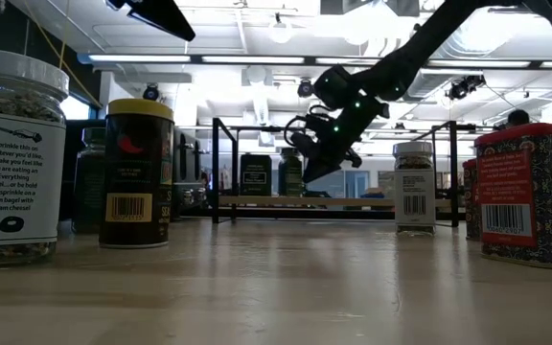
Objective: Shelf spices
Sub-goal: Put the top right green seasoning bottle on the shelf
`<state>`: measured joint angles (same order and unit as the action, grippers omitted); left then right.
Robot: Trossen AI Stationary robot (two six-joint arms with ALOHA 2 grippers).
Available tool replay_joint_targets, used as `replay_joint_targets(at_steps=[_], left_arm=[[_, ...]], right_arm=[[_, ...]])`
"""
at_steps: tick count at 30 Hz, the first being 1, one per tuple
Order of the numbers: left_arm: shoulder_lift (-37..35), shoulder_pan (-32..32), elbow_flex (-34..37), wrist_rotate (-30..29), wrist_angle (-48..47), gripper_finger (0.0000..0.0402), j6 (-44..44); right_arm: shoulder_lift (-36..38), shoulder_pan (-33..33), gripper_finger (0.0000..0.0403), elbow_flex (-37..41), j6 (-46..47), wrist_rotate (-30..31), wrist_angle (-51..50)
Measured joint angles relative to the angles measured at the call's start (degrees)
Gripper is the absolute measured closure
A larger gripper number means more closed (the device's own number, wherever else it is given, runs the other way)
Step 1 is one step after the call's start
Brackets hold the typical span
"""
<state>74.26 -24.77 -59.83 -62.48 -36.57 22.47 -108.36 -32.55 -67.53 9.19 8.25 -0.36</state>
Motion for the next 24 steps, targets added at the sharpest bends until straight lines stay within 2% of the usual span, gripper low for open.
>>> replay_joint_targets(at_steps=[24], left_arm=[[0.0, 0.0, 0.0, 0.2, 0.0, 0.0401, 0.1]], right_arm=[[0.0, 1.9, 0.0402, 0.0, 2.9, -1.4, 1.5]])
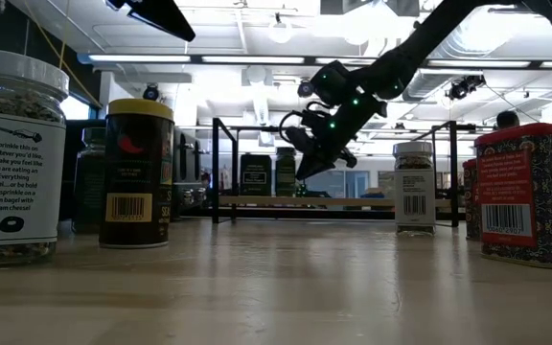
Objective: Shelf spices
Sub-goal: Put the top right green seasoning bottle on the shelf, then put the top green seasoning bottle on the shelf aligned with the other green seasoning bottle
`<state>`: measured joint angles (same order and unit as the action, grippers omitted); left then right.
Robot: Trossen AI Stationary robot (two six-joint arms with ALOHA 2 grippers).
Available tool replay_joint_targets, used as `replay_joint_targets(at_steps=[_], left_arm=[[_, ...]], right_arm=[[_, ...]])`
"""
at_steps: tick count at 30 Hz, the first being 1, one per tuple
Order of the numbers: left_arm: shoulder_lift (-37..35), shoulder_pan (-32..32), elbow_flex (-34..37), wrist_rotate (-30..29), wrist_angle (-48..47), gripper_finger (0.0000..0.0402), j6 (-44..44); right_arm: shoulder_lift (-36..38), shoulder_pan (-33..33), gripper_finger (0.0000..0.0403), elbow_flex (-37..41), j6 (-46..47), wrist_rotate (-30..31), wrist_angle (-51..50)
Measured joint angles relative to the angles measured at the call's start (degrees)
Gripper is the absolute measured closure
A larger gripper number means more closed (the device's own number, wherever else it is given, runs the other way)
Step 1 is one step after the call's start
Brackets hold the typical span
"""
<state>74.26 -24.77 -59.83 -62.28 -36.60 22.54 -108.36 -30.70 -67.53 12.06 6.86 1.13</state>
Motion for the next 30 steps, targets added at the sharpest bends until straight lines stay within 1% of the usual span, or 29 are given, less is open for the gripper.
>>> replay_joint_targets(at_steps=[15, 27, 30], left_arm=[[0.0, 0.0, 0.0, 0.0, 0.0, 0.0401, 0.0], [0.0, 0.0, 0.0, 0.1, 0.0, 0.0401, 0.9], [0.0, 0.0, 0.0, 0.1, 0.0, 0.0401, 0.9]], right_arm=[[0.0, -0.1, 0.0402, 0.0, -0.5, 0.2, 4.2], [0.0, -2.4, 0.0402, 0.0, -0.5, 0.4, 4.8], [0.0, -3.0, 0.0402, 0.0, -0.5, -0.5, 5.2]])
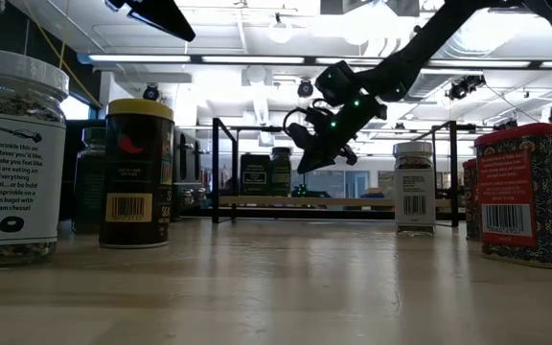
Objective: Shelf spices
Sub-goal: Put the top green seasoning bottle on the shelf aligned with the other green seasoning bottle
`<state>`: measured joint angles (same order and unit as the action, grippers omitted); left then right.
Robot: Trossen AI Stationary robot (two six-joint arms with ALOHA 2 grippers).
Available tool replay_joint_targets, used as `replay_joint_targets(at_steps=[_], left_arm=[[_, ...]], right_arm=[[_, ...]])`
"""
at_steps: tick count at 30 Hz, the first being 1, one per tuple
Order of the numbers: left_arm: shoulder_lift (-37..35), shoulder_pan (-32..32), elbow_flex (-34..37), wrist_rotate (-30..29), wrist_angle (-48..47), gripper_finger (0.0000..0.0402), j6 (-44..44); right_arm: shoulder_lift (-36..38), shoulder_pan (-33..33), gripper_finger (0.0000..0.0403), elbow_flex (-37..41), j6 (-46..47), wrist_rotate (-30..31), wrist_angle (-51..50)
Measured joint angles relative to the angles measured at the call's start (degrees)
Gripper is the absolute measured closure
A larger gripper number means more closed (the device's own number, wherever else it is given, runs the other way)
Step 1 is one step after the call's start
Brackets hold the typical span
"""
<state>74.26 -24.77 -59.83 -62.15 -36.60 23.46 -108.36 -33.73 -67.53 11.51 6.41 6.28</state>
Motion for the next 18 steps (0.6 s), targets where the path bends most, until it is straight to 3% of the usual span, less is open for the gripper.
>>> replay_joint_targets(at_steps=[11, 15, 18], left_arm=[[0.0, 0.0, 0.0, 0.1, 0.0, 0.0401, 0.3], [0.0, 0.0, 0.0, 0.3, 0.0, 0.0401, 0.5], [0.0, 0.0, 0.0, 5.2, -0.3, 0.0401, 0.4]], right_arm=[[0.0, -0.9, 0.0402, 0.0, -0.2, -3.8, 4.2], [0.3, -0.9, 0.0402, 0.0, -3.5, 0.7, 4.6], [2.7, -0.2, 0.0402, 0.0, -6.2, 4.8, 4.3]])
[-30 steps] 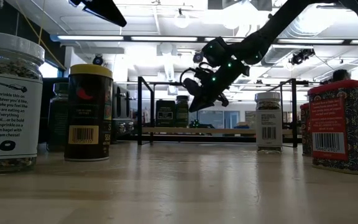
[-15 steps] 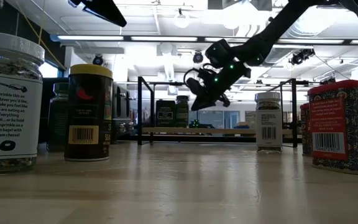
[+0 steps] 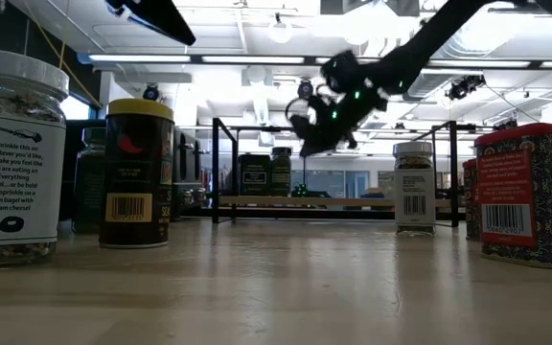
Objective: Shelf spices
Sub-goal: Put the top green seasoning bottle on the shelf aligned with the other green seasoning bottle
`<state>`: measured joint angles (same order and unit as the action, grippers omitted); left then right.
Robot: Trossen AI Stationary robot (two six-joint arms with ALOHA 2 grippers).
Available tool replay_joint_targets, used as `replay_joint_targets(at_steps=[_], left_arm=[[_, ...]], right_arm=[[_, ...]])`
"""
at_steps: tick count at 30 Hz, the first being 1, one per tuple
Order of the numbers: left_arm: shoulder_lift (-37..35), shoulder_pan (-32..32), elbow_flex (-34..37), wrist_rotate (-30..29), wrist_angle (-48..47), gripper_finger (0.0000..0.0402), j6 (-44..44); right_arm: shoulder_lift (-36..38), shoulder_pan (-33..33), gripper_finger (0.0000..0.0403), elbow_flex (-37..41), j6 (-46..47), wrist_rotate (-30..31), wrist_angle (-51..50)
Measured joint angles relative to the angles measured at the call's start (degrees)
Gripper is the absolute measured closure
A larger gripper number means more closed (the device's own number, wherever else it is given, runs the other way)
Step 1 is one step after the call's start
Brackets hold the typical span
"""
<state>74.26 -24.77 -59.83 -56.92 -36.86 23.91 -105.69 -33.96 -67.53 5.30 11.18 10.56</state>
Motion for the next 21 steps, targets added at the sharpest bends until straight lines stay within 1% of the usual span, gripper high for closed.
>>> replay_joint_targets(at_steps=[2, 5, 8, 10, 12, 16, 17, 19, 21], left_arm=[[0.0, 0.0, 0.0, 5.4, -1.3, 0.0401, 0.2], [-0.1, 0.8, 0.0, 13.1, -5.8, 0.0396, 3.8], [-0.4, 2.2, 0.0, 22.5, -12.3, 0.0371, 6.8], [-0.7, 2.8, 0.0, 27.5, -15.7, 0.0345, 7.0], [-1.2, 3.8, 0.0, 32.4, -18.4, 0.0314, 5.3], [-1.4, 7.7, 0.0, 45.5, -22.4, 0.0246, 1.7], [-1.4, 8.9, 0.0, 47.9, -23.4, 0.023, 0.5], [-1.3, 11.0, 0.0, 51.5, -24.7, 0.0202, -4.2], [-1.1, 12.3, 0.0, 51.9, -25.4, 0.0179, -9.5]], right_arm=[[2.7, 1.5, 0.0402, 0.0, -2.8, 1.5, -0.3], [7.2, 5.5, 0.0403, 0.0, -6.7, 2.3, -4.3], [12.4, 10.4, 0.0403, 2.1, -10.5, 3.9, -6.5], [16.4, 13.4, 0.0403, 5.2, -11.6, 4.9, -6.7], [20.4, 15.9, 0.0403, 9.5, -11.0, 5.0, -7.0], [28.5, 20.3, 0.0403, 18.6, -5.6, 4.9, -6.6], [30.3, 21.2, 0.0403, 20.8, -4.1, 4.9, -6.3], [33.5, 22.8, 0.0403, 25.1, -1.2, 4.9, -5.3], [36.2, 24.3, 0.0403, 29.0, 1.5, 4.9, -3.2]])
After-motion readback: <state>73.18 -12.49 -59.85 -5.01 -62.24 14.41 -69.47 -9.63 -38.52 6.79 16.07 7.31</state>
